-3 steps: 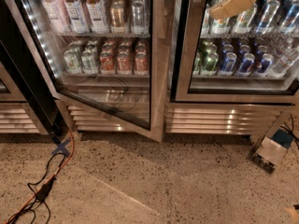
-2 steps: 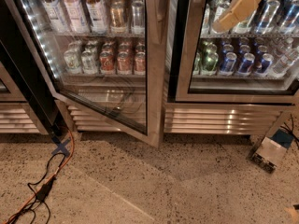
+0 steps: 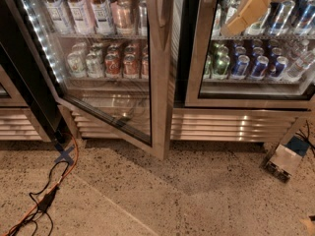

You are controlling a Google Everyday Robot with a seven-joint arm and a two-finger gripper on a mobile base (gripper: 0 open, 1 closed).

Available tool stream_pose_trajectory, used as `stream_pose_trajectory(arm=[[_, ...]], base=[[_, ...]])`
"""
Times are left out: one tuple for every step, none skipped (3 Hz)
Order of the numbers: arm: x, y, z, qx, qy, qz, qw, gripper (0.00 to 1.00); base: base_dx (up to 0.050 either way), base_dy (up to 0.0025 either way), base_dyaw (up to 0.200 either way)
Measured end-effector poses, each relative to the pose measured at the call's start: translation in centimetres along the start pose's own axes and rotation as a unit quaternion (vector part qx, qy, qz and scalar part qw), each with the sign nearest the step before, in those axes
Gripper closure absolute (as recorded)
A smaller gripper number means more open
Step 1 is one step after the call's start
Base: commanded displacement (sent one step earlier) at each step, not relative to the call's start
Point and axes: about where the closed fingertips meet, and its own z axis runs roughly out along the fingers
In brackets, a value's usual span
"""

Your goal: Open left fridge door

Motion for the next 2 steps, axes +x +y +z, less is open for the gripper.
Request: stream_pose_trajectory(arm=[[1.89,1.67,2.69,-0.058,0.035,0.022,0.9975,0.0],[1.89,1.67,2.69,-0.058,0.035,0.022,0.9975,0.0]], base=[[0.0,0.0,0.0],[0.0,0.0,0.0]])
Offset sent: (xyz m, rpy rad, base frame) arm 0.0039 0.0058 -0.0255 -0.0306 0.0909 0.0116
